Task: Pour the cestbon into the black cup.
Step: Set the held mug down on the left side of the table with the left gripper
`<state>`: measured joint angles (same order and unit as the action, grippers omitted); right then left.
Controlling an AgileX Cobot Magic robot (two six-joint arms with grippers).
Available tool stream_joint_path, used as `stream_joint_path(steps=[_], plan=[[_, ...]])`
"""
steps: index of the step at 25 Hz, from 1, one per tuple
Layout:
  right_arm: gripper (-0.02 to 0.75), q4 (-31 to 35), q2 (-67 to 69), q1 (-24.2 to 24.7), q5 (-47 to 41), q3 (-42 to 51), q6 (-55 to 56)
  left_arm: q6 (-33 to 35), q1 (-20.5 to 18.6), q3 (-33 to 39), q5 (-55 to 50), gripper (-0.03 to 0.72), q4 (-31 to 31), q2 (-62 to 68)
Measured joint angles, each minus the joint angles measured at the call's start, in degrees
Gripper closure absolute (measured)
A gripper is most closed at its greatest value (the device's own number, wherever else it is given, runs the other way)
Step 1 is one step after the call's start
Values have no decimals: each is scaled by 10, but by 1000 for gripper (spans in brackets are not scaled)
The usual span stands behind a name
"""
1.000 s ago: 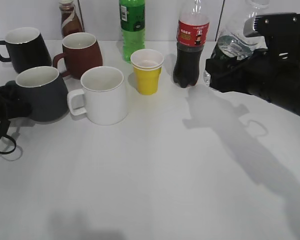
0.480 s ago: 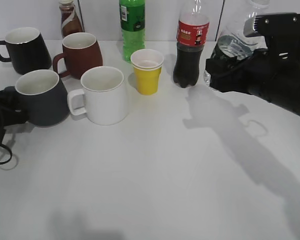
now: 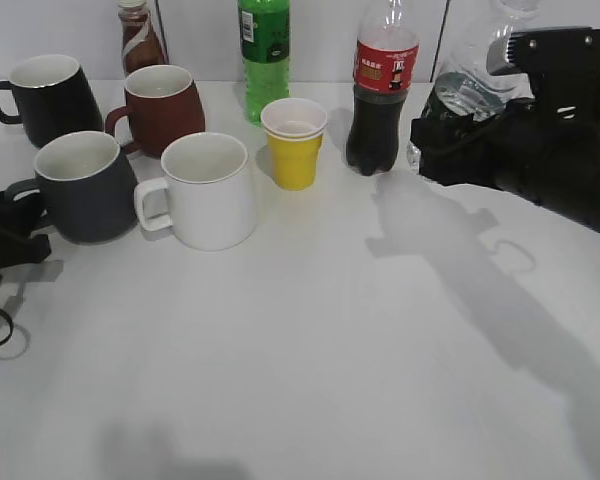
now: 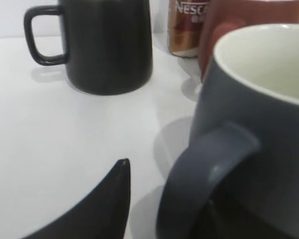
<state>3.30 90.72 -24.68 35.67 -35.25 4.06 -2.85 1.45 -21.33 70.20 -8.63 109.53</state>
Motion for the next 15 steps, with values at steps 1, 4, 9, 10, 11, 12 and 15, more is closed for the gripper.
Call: stream_joint_path(steps=[1,4,9,10,11,12,15], plan=[[279,0,0,0,0,0,0,0,0,1,-3,413,0,-3],[279,0,0,0,0,0,0,0,0,4,-9,408,-4,-15],[279,0,1,0,1,0,0,0,0,9,-11,401,-13,-26],[279,0,1,0,2,0,0,0,0,12,-11,400,-15,-26],[279,0,4,0,2,0,0,0,0,17,-11,400,-17,-27],[279,0,8,0,4,0,0,0,0,21,-11,400,-22,-28],[279,0,20,0,5,0,0,0,0,30,-11,398,-28,-37]])
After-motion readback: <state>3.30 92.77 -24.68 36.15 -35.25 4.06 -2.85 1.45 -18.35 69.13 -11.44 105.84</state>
